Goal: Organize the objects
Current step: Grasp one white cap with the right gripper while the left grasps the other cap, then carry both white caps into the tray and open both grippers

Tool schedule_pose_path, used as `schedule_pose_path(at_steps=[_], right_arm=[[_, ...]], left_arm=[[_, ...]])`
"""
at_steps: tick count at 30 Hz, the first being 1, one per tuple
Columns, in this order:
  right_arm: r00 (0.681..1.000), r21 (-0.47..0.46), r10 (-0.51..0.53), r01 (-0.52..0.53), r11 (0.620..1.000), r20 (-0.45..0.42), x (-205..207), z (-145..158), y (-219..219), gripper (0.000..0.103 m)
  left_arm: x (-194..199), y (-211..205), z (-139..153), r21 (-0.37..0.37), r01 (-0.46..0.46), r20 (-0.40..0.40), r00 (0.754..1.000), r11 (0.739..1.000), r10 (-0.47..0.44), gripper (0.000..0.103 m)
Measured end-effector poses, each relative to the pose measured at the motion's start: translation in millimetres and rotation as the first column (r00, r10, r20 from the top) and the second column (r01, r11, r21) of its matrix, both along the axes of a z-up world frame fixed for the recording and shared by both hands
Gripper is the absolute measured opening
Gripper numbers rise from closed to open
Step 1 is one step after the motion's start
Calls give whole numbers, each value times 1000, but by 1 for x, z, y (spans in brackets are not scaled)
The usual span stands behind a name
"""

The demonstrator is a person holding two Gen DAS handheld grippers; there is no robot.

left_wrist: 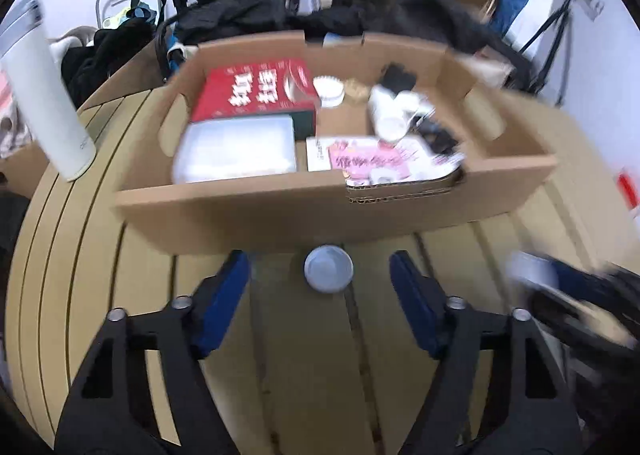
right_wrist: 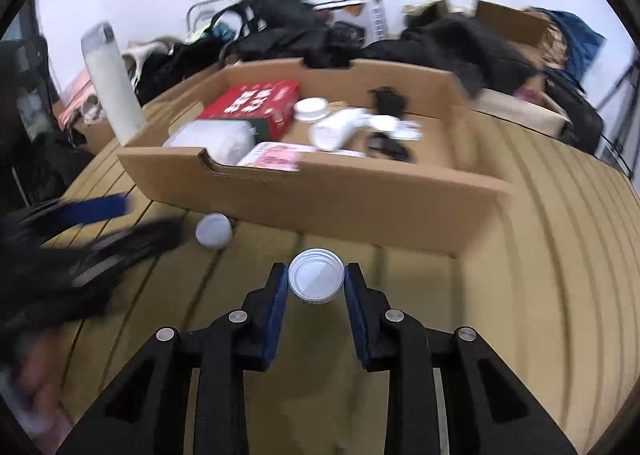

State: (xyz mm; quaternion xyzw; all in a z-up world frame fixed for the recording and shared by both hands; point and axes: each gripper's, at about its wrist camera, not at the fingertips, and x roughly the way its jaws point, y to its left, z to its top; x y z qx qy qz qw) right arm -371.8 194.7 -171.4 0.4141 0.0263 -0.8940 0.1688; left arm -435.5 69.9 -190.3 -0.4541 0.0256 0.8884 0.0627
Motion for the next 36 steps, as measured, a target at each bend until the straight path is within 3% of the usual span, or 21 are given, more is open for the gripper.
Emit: schedule_pose_path(at_steps=[1, 2, 3, 4, 10, 14, 18, 21, 24, 28, 31, 36], right_arm=[[1000, -9, -16, 16, 1000, -3, 11, 5, 12, 32], [999, -15, -30, 30, 999, -22, 25, 12, 25, 32], [998, -14, -38, 37, 999, -42, 37, 17, 35, 32], [998, -9, -44, 44, 999, -54, 45, 22, 40, 32], [995, -5, -83, 83, 997, -59, 72, 43, 68, 32], [994, -29, -71, 69, 997, -78, 88, 71, 71, 32], [998, -102, 26, -32, 994, -56, 125, 104, 68, 32], [991, -12, 87, -88, 996, -106, 176, 127, 56, 32], [987, -33, 73, -78, 996, -142, 216, 142, 51, 32], [988, -85, 42, -55, 995, -146, 241, 146, 49, 32], [989, -61, 39, -49, 997, -144, 243, 144, 47, 32], [992, -95, 0, -12, 995, -128, 227, 145, 55, 32]], left_arm=[[-4, 4, -8, -13, -5, 26, 1000, 1000, 6, 51], [-5, 7, -16, -9, -2, 46, 999, 1000, 3, 49], [-1, 8, -14, -21, -10, -2, 1000, 1000, 10, 29], [1, 10, -15, -43, -7, -1, 1000, 999, 7, 26], [29, -1, 5, -14, -29, 57, 998, 999, 30, 25], [109, -16, 80, 71, 12, -29, 1000, 997, -10, 25], [202, -47, 142, 108, -8, -109, 994, 994, 19, 25], [264, -70, 154, 156, -26, -101, 994, 987, 43, 25], [298, -86, 152, 204, -81, -59, 994, 976, 95, 25], [302, -83, 162, 205, -59, -88, 993, 977, 78, 25], [300, -79, 171, 206, -28, -108, 993, 978, 51, 25], [268, -72, 169, 219, -15, -56, 998, 976, 28, 25]])
